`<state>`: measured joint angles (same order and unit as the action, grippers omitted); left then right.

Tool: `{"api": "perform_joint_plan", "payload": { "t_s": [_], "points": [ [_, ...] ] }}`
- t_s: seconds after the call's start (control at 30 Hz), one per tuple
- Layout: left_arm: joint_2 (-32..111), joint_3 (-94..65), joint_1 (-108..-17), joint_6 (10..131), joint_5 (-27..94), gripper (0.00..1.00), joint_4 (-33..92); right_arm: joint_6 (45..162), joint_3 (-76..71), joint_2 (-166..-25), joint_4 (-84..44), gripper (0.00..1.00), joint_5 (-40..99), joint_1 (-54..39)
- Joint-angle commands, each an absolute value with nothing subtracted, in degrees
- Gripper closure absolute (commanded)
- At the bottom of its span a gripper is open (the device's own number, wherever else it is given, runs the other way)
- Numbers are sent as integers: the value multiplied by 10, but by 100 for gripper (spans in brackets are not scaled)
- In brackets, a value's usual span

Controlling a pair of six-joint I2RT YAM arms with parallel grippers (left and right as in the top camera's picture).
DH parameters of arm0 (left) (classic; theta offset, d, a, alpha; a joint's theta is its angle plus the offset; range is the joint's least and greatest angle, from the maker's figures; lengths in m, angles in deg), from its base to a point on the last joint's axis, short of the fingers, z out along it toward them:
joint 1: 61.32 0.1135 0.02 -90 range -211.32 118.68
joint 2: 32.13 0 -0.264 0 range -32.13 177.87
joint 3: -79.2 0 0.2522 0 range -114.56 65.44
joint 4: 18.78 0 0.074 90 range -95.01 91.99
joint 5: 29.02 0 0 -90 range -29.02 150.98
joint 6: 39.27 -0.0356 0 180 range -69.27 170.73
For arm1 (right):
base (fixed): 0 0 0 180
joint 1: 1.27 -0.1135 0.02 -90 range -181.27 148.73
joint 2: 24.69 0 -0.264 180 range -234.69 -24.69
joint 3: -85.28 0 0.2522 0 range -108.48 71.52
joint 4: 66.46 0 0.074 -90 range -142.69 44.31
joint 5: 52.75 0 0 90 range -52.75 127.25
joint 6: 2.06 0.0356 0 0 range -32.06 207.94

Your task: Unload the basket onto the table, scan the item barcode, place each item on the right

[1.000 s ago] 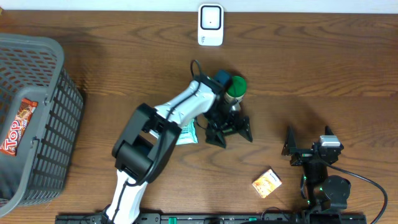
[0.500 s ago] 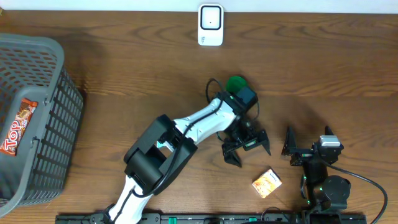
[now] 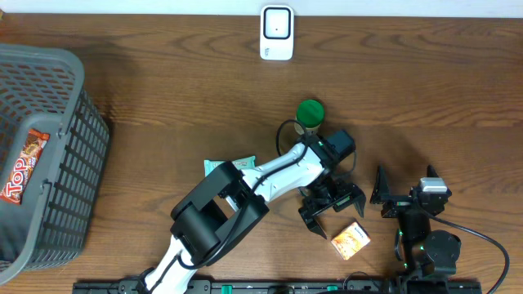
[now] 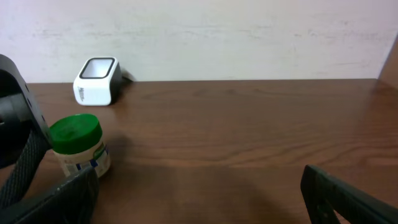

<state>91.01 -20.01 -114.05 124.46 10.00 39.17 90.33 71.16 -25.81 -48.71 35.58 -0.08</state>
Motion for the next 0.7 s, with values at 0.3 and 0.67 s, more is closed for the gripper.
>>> {"api": "perform_joint_plan", "payload": {
  "t_s": [0.3,0.67],
  "points": [
    [927,-198,-1153,1325,143,2,358,909,712,-258,-485,1,357,-1],
    [950,-190,-1163,1325,139,2,358,909,712,-258,-485,1,357,-1]
  ]
}}
